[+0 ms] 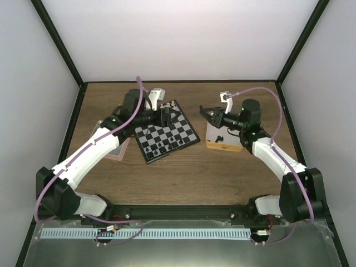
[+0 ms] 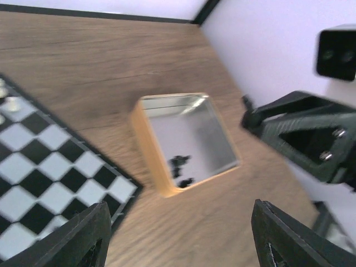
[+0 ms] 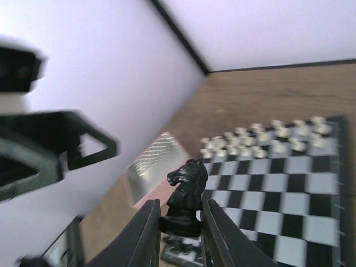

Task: Set up the chess pieces on the board
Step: Place the chess piece on the chessboard, then adjust the chess piece on the chessboard.

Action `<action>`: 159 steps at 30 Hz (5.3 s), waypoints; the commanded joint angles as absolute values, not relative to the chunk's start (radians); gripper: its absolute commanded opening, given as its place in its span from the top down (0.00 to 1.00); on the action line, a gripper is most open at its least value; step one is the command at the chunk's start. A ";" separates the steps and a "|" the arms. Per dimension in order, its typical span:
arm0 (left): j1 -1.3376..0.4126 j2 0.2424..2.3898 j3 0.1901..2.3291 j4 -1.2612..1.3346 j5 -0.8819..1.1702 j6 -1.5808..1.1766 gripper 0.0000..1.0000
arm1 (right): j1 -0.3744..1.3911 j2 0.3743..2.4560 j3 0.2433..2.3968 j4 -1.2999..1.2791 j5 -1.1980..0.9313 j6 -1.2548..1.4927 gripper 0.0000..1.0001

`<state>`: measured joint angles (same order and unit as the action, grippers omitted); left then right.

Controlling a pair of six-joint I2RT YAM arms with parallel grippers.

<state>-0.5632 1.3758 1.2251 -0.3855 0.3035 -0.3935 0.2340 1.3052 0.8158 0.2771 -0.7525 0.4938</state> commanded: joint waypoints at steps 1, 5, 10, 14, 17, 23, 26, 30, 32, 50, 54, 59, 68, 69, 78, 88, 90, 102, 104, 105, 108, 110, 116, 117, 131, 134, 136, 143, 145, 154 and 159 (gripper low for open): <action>-0.563 1.356 1.220 -0.230 0.573 -0.553 0.27 | 0.271 1.287 0.813 0.528 -1.123 0.521 0.79; -0.563 1.370 1.178 -0.071 0.739 -0.707 0.24 | 0.322 1.305 0.851 0.531 -1.211 0.472 0.78; -0.563 1.369 1.138 0.039 0.825 -0.814 0.29 | 0.358 1.315 0.906 0.404 -1.200 0.342 0.78; -0.563 1.385 1.137 0.010 0.832 -0.807 0.43 | 0.363 1.327 0.933 0.346 -1.170 0.294 0.78; -0.563 1.406 1.138 0.006 0.850 -0.809 0.56 | 0.370 1.333 0.945 0.310 -1.156 0.267 0.78; -0.563 1.428 1.143 -0.001 0.847 -0.804 0.75 | 0.381 1.349 0.971 0.220 -1.118 0.204 0.78; -0.563 1.442 1.150 -0.021 0.843 -0.798 0.81 | 0.385 1.353 0.985 0.177 -1.105 0.171 0.79; -0.563 1.450 1.152 -0.035 0.833 -0.791 0.89 | 0.390 1.357 1.001 0.117 -1.092 0.122 0.78; -0.563 1.451 1.154 -0.038 0.830 -0.785 0.96 | 0.393 1.356 1.004 0.096 -1.077 0.106 0.78; -0.567 1.462 1.215 -0.459 0.214 -0.382 0.96 | 0.393 1.194 0.790 0.268 -0.589 0.337 0.14; -0.581 1.527 1.237 -0.490 0.077 -0.346 0.96 | 0.391 1.165 0.766 0.217 -0.337 0.401 0.14; -0.612 1.671 1.341 -0.525 -0.061 -0.326 0.96 | 0.390 1.147 0.723 0.201 -0.153 0.484 0.13; -0.698 1.912 1.544 -0.543 -0.140 -0.292 0.96 | 0.327 1.098 0.652 0.105 0.031 0.626 0.12; -0.701 1.933 1.556 -0.548 -0.146 -0.291 0.96 | 0.311 1.093 0.644 0.089 0.042 0.646 0.11; -0.721 2.030 1.571 -0.541 -0.126 -0.302 0.96 | 0.249 1.101 0.607 0.047 0.030 0.694 0.10; -0.729 2.090 1.570 -0.521 -0.097 -0.314 0.86 | 0.250 1.118 0.604 0.049 0.017 0.707 0.10; -0.728 2.096 1.574 -0.533 -0.110 -0.322 0.82 | 0.249 1.123 0.606 0.044 0.015 0.710 0.10; -0.714 2.083 1.641 -0.590 -0.041 -0.360 0.53 | 0.248 1.136 0.602 0.038 0.008 0.733 0.10; -0.709 2.084 1.656 -0.596 -0.020 -0.365 0.51 | 0.248 1.136 0.601 0.037 0.012 0.733 0.10; -0.709 2.086 1.661 -0.598 -0.009 -0.366 0.51 | 0.249 1.135 0.600 0.038 0.013 0.734 0.10; -0.706 2.100 1.676 -0.616 -0.010 -0.366 0.51 | 0.249 1.134 0.598 0.039 0.013 0.735 0.10; -0.704 2.121 1.687 -0.637 -0.027 -0.369 0.53 | 0.248 1.135 0.596 0.041 0.016 0.735 0.10; -0.702 2.151 1.691 -0.653 -0.020 -0.371 0.61 | 0.248 1.134 0.594 0.047 0.014 0.734 0.10; -0.702 2.155 1.693 -0.655 -0.019 -0.371 0.62 | 0.248 1.134 0.593 0.048 0.014 0.733 0.10; -0.706 2.123 1.690 -0.671 -0.014 -0.333 0.93 | 0.247 1.132 0.592 0.047 0.016 0.734 0.10; -0.713 2.106 1.678 -0.683 -0.008 -0.331 0.93 | 0.248 1.133 0.590 0.047 0.014 0.733 0.10; -0.723 2.095 1.664 -0.683 -0.001 -0.328 0.93 | 0.248 1.134 0.588 0.049 0.013 0.735 0.10; -0.749 2.093 1.656 -0.702 -0.012 -0.319 0.93 | 0.248 1.140 0.588 0.053 0.003 0.739 0.10; -0.750 2.097 1.655 -0.707 -0.016 -0.319 0.92 | 0.247 1.143 0.588 0.054 0.002 0.739 0.10; -0.753 2.117 1.661 -0.742 -0.024 -0.303 0.91 | 0.247 1.156 0.592 0.057 0.000 0.739 0.10; -0.756 2.129 1.661 -0.756 -0.001 -0.296 0.92 | 0.248 1.164 0.596 0.060 -0.008 0.742 0.10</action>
